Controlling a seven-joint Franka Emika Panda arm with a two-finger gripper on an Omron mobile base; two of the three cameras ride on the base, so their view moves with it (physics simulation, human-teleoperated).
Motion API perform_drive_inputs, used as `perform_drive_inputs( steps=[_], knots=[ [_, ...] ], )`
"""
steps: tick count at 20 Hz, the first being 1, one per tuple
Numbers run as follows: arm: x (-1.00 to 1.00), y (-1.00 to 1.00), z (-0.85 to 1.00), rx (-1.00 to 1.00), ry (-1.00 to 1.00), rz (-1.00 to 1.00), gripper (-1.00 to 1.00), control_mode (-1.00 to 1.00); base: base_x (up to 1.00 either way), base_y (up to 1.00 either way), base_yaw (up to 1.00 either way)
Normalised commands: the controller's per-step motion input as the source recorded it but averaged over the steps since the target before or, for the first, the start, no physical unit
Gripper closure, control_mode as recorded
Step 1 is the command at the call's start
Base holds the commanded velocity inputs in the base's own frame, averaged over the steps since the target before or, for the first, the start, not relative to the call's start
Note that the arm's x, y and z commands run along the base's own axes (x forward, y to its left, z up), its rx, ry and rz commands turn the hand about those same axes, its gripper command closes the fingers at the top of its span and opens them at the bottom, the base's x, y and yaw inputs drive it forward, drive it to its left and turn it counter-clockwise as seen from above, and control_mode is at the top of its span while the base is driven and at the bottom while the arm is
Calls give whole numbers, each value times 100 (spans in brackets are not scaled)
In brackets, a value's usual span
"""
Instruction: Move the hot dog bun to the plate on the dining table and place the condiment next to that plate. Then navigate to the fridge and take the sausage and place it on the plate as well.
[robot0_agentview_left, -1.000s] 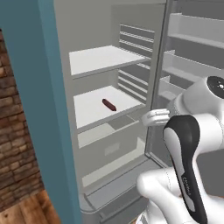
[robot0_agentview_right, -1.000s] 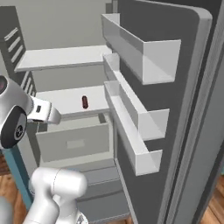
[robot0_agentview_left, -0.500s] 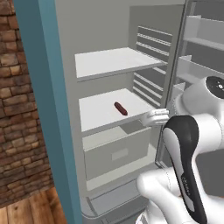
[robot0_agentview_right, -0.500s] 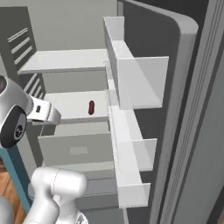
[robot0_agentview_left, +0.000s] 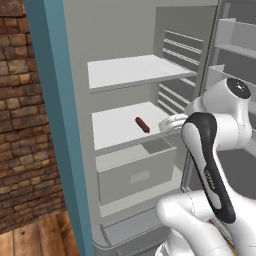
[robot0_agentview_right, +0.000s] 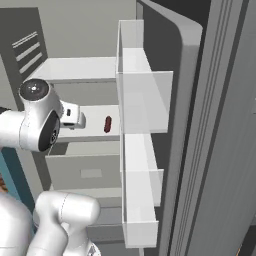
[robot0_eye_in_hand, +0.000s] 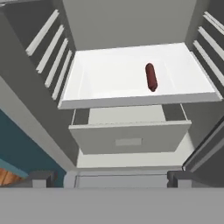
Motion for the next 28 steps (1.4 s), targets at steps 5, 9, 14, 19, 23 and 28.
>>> perform_drive_inputs(
  steps=[5, 9, 14, 19, 23, 28],
  knots=[
    [63, 0, -51, -7, -10, -3, -100, -100, 0, 0, 0],
    [65, 0, -63, -11, -7, -7, -100, -100, 0, 0, 0],
    [69, -8, -50, -4, -4, -1, -100, -100, 0, 0, 0],
    [72, -9, -9, 0, 0, 0, -100, -100, 0, 0, 0],
    [62, -9, -4, 0, 1, 0, -100, -100, 0, 0, 0],
    [57, -3, -12, -1, 13, -4, -100, -100, 0, 0, 0]
  ],
)
